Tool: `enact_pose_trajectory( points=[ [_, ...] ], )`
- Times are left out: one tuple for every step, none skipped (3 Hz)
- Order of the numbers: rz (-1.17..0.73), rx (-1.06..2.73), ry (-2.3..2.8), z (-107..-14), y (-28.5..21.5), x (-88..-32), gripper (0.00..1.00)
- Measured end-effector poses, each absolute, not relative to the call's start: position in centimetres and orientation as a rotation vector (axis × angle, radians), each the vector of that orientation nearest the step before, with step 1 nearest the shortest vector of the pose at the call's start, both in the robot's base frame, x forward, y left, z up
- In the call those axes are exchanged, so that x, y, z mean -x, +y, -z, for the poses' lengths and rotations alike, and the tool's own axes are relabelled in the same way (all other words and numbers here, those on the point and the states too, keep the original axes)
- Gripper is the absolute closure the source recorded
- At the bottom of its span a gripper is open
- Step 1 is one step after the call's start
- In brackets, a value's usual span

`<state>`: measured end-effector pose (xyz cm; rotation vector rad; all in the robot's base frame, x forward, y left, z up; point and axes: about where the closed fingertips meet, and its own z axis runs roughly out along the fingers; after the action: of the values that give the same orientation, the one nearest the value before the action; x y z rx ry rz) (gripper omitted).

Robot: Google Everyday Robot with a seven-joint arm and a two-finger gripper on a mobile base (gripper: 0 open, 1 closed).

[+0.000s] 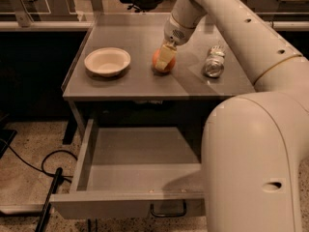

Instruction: Place orange into top drawer

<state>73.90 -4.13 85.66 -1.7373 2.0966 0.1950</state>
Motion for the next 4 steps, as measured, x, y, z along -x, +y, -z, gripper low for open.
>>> enact_pose_trajectory(
  points=[
    [-0.228, 1.702, 2.114, -85.7, -4.2, -72.7, 1.0],
    [-0.26, 1.629, 2.127, -86.3, -4.4, -70.8, 1.0],
    [-0.327, 1.583, 2.086, -87.2, -5.1, -64.5, 1.0],
    [-0.333, 1.59, 2.095, -86.5, -5.1, -64.2, 1.0]
  ],
)
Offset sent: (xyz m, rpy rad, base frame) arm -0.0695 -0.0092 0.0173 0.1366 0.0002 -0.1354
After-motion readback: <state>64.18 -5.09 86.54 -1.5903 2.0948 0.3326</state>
